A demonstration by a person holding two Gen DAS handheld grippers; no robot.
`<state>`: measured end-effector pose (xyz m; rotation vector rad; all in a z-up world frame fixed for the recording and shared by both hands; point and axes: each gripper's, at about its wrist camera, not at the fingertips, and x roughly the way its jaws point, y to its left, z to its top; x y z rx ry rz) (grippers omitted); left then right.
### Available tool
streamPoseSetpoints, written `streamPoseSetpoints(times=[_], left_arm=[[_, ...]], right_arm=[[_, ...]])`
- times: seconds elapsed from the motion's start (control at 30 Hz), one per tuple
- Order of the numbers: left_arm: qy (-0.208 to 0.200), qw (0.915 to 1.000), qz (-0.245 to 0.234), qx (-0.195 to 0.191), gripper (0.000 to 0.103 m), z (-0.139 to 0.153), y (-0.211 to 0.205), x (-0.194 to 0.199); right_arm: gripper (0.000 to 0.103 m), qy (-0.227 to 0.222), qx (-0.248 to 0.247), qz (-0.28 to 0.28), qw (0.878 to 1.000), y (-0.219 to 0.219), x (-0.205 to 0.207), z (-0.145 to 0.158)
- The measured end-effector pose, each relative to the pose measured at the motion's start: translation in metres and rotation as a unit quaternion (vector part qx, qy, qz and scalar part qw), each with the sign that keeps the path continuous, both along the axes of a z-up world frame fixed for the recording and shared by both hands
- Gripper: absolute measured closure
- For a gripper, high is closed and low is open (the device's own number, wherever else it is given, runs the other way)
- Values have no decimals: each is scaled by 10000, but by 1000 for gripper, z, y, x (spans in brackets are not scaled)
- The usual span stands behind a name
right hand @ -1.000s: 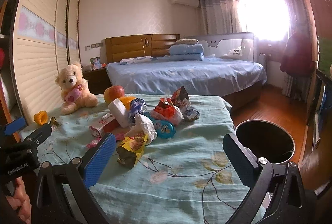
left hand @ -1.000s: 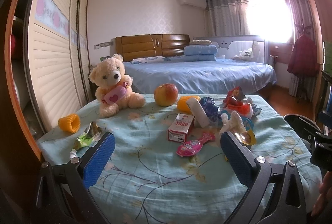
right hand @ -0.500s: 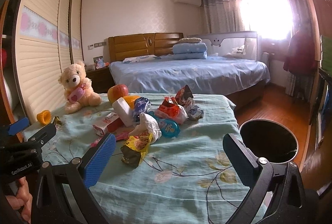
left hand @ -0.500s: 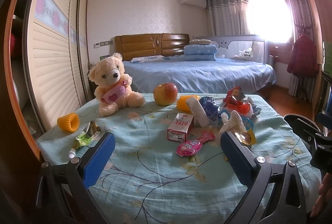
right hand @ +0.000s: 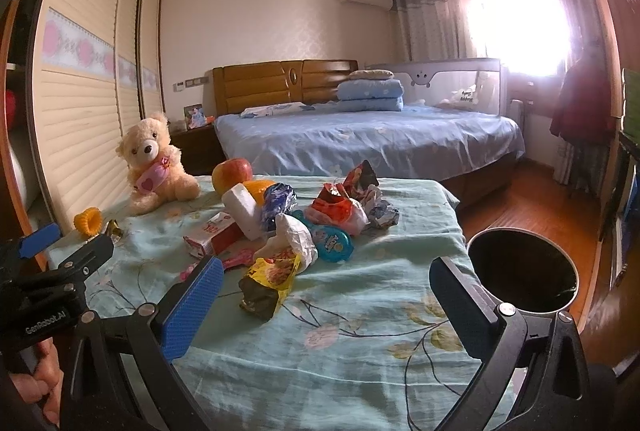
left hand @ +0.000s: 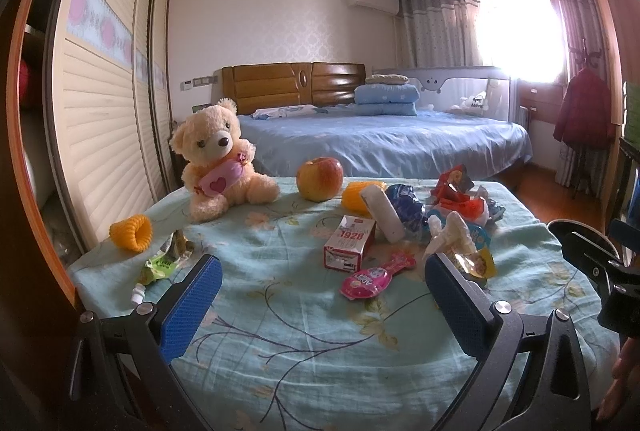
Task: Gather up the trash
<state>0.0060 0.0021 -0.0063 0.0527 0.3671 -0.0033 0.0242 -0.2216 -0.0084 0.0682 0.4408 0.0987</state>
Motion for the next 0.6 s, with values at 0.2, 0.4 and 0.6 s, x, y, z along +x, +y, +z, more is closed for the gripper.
streamPoseSetpoints(times=[0.2, 0.4, 0.6], left_arm=[[55, 10000, -6, -21, 1, -3, 1, 2], [269, 9996, -103, -76, 1, -8, 8, 14], [673, 9974, -274, 20, 3, -18, 15, 37]], right_arm=[[0, 57, 36, 42, 10000, 1, 2, -1], [0, 278, 220, 221, 9991, 3, 9, -8], [1, 654, 450, 483, 9957, 8, 23, -20]])
